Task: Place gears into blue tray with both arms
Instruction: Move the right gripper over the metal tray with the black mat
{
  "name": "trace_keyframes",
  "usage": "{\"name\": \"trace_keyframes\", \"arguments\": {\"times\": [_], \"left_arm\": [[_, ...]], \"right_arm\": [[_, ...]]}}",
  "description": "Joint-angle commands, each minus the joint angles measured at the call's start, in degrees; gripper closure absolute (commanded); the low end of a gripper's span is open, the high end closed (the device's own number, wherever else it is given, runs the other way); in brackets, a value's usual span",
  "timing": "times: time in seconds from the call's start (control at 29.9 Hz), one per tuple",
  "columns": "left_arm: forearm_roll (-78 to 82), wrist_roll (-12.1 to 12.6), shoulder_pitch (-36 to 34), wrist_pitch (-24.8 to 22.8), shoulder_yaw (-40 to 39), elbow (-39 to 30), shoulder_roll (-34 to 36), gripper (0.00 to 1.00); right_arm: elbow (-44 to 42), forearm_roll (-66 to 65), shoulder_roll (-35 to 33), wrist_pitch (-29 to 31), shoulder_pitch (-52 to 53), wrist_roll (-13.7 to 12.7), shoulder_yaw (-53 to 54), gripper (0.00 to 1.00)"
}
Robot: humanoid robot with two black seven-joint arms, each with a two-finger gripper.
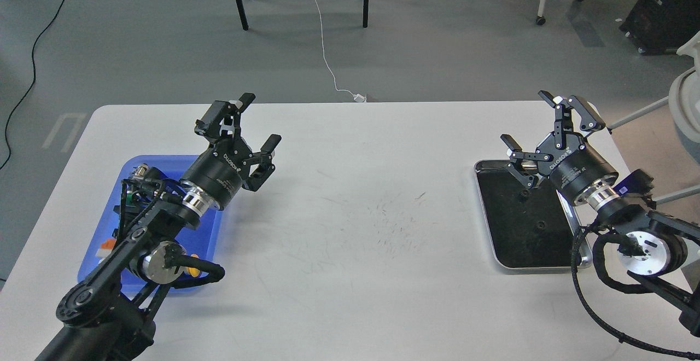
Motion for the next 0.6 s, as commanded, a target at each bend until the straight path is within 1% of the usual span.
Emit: {"name": "trace_keyframes", "arguments": {"times": [0.0, 0.1, 0.17, 0.27, 0.33, 0.37, 0.43, 0.47, 0.5, 0.57], "left_arm": [[0.4, 0.0, -0.3, 0.4, 0.0, 0.2, -0.3, 0.02], [0.3, 0.0, -0.8, 2.2, 0.0, 0.5, -0.4, 0.02], [0.0, 0.0, -1.0, 3.1, 0.0, 0.5, -0.1, 0.02], [-0.7, -0.4, -1.1, 3.4, -0.3, 0.5, 1.3, 0.02], [-1.0, -0.9, -0.9, 3.6, -1.0, 0.4, 2.5, 0.02], [-1.2, -1.0, -0.9, 3.7, -1.0, 0.4, 3.0, 0.02], [-1.8, -0.4, -1.2, 2.9, -0.9, 0.4, 4.2, 0.02], [-1.9, -0.4, -1.6, 3.2, -0.5, 0.5, 4.8, 0.02], [-1.4, -0.9, -2.2, 3.3, -0.1, 0.5, 5.5, 0.02], [-1.8, -1.0, -2.7, 3.0, 0.0, 0.4, 5.8, 0.02]], "right_arm": [[-0.8, -0.1, 0.1, -1.2, 0.2, 0.0, 0.1, 0.01], [-0.8, -0.2, 0.0, -1.1, 0.5, 0.0, 0.1, 0.01], [-0.9, -3.0, -0.4, -1.0, 1.1, 0.0, 0.0, 0.01], [-0.5, -12.9, -0.7, -0.6, 2.0, 0.0, 0.0, 0.01], [0.2, -23.1, -1.8, -0.4, 3.3, 0.0, -0.4, 0.01], [0.4, -26.7, -3.1, -0.4, 4.1, 0.0, -0.8, 0.01], [1.4, -33.5, -7.7, -0.4, 7.1, 0.0, -2.9, 0.01], [1.8, -35.6, -9.8, -0.2, 8.7, 0.0, -4.6, 0.01], [2.3, -37.6, -11.3, 0.1, 10.9, 0.0, -6.9, 0.01], [2.9, -42.6, -14.3, 1.5, 17.0, 0.0, -13.1, 0.01]]}}
